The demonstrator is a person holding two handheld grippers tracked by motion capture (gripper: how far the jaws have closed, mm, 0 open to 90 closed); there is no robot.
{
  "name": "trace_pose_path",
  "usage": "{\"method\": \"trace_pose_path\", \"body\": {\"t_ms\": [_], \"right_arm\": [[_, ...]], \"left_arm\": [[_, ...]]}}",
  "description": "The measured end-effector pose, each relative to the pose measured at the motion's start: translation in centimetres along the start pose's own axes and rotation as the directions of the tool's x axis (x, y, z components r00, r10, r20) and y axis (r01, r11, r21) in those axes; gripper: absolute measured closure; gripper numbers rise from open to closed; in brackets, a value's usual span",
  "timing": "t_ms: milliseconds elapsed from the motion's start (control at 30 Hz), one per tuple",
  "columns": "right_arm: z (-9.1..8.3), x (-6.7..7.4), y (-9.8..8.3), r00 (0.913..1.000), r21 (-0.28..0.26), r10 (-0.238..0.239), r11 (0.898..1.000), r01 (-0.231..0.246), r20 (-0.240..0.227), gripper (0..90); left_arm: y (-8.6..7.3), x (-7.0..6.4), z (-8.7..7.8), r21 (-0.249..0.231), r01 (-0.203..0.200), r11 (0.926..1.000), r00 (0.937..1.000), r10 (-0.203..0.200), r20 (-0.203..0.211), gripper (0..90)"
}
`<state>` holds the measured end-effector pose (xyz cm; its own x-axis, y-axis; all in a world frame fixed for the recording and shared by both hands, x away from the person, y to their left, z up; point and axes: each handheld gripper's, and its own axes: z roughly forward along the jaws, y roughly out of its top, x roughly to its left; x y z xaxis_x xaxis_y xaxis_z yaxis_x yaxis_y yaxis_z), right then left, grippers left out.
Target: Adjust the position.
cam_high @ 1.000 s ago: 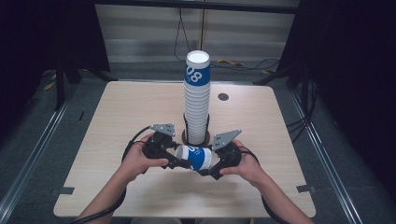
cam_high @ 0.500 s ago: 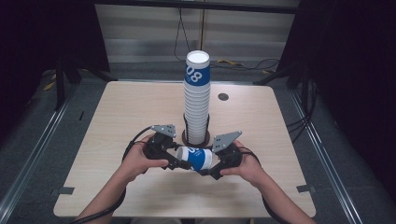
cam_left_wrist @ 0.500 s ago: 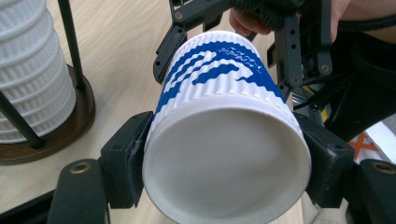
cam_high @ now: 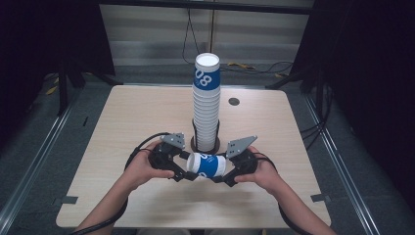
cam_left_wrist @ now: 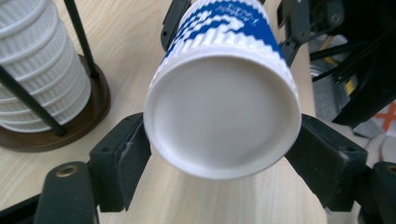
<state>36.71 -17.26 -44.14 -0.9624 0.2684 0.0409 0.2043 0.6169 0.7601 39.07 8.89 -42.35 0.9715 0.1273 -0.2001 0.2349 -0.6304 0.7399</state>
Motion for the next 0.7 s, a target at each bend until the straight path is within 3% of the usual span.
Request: {"method": "trace_pose_path", "body": {"t_ms": [267,467,700], "right_arm": [[-0.4,-0.11,0.15,1.0,0.054,-0.005,0.999,0.004,0.002,21.1],[-0.54,-0.15,0.12,1.0,0.086,-0.004,0.996,0.004,0.0,21.1],[-0.56,-0.24,0.19,0.9999,0.135,-0.015,0.991,0.016,-0.008,20.9]], "left_arm": [[0.38,-0.27,0.06,0.072,-0.04,0.9966,0.9984,0.043,-0.038,22.1],[0.57,-0.5,0.36,0.105,-0.047,0.9934,0.9973,0.052,-0.051,22.1],[0.84,-0.66,0.56,0.158,-0.066,0.9852,0.9952,0.076,-0.061,22.1]]}}
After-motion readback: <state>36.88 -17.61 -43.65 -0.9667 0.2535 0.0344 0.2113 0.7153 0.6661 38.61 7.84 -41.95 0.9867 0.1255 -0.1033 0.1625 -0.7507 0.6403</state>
